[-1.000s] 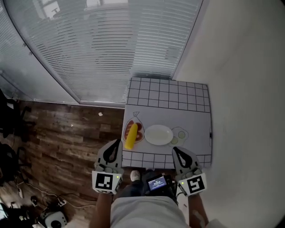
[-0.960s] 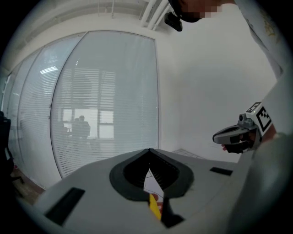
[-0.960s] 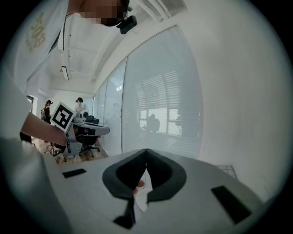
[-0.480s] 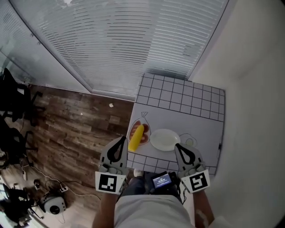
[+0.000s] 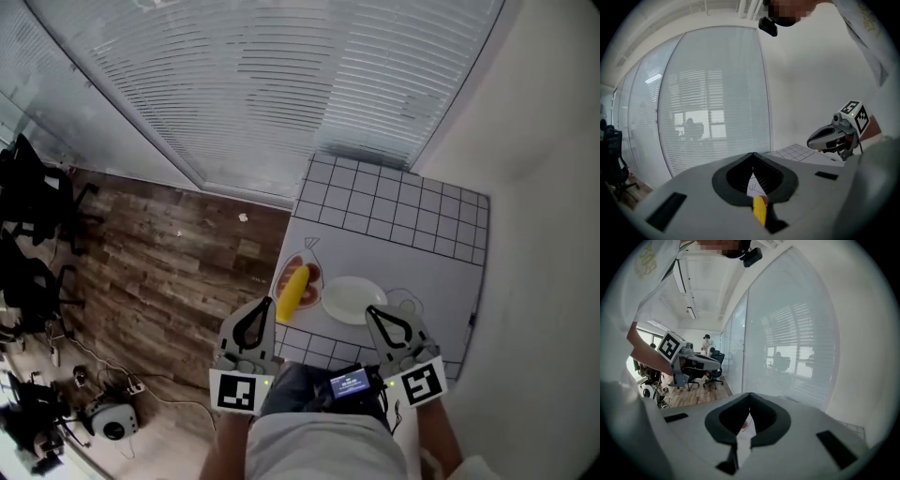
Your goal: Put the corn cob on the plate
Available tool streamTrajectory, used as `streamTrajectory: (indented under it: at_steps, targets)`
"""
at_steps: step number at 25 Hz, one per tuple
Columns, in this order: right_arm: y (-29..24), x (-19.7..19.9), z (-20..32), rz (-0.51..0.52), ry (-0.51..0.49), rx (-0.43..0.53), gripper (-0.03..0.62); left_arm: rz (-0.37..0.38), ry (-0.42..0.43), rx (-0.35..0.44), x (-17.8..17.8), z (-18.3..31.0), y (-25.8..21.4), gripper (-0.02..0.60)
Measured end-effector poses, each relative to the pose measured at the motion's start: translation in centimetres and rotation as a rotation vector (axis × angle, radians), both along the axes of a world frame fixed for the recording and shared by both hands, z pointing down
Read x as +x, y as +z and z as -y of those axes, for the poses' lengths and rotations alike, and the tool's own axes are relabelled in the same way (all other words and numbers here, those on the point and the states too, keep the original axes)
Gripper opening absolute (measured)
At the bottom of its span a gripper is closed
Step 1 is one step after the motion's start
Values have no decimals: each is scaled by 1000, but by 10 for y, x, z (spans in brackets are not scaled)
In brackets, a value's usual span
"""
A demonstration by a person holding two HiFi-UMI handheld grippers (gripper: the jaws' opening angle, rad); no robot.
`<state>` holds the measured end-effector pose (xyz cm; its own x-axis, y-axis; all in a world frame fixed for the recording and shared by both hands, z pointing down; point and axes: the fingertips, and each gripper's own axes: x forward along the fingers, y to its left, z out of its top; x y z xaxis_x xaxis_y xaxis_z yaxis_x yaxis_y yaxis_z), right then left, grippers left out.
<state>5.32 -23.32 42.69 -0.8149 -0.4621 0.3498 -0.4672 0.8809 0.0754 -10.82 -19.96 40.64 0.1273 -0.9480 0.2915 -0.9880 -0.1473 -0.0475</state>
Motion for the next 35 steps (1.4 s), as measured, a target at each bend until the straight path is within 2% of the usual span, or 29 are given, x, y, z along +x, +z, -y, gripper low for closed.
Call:
streamTrajectory:
  at_steps: [4,8,12,16,20,30,35]
  targets:
    - [9,-9,-1,-28,-69,9,6,7,-19,-32,1,-7,12,8]
    - [24,-18,1,-107,-127,40,6,-3,-32,-61,-1,-8,28,8]
    - [37,-14,1,-156,-188,50,6,17,-20,-103,15,-13,49,8]
    - [50,-37,2,-181,-228,29,8,1,-13,-147,7,-18,71,9]
    - [66,-51,1,-211,-296,18,8,18,7,-166,8,-24,90,9]
    - [113,-85,2,-383,-503,96,14,-2,-39,-276,-1,-34,143,12]
    - [128,-98,3,-431,-576,99,60,-11,-7,-327,9,-34,159,62]
